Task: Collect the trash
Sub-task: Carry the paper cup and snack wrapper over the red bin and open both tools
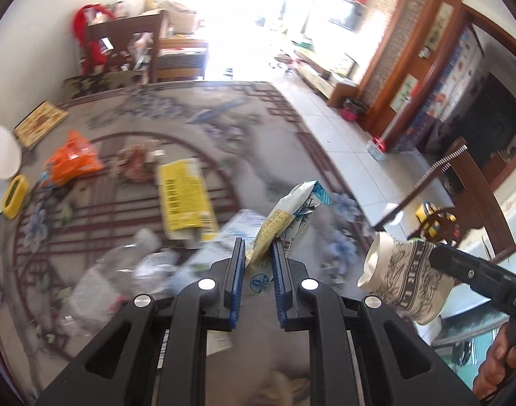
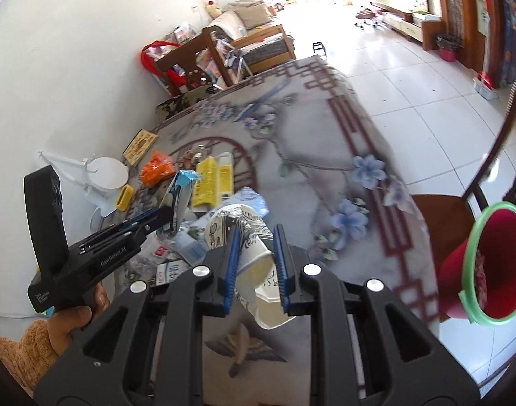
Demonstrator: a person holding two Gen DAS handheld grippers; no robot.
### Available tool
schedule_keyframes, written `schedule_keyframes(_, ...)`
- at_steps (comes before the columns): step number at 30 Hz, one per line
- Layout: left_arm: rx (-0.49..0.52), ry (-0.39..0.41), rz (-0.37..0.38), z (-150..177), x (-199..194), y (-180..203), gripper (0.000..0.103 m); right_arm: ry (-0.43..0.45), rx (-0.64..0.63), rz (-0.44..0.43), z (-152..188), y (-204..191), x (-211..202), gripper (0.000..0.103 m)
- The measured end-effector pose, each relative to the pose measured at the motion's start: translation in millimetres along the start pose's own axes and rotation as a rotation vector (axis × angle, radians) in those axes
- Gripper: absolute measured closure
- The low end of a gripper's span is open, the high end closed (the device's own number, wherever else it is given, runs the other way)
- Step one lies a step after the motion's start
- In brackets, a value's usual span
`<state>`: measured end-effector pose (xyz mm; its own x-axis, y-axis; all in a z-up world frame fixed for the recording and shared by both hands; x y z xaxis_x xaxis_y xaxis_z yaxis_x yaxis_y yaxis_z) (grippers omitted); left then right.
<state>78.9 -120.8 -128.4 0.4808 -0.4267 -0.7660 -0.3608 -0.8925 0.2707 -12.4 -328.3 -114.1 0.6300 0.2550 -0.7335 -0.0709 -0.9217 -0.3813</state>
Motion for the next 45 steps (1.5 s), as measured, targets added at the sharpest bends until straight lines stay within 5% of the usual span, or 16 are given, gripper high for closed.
schedule_keyframes(15, 0.161, -0.027, 0.094, 2, 25, 137, 0.089, 0.094, 0.157, 0.109, 22, 122, -76, 0.083)
schedule_keyframes(38, 0.211, -0.074, 0.097, 5, 57, 200, 0.089, 0.124, 0.232, 0.131, 24, 192, -104, 0.083)
schedule_keyframes(45, 0.236, -0.088, 0.118, 7, 60, 217, 0.089, 0.151, 0.270, 0.242, 18, 237, -117, 0.082)
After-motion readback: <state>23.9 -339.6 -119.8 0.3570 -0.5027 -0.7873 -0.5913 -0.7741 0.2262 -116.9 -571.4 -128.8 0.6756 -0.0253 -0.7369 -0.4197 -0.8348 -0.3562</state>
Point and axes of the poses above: each gripper's, at about its wrist camera, not at the fingertips, and x roughly the way its jaws point, y to its right, z to its underside, the point moved 2 cm from there along x, roughly the way its jaws point, and after that the axes turned 3 degrees about -x, right-handed, at the moved point
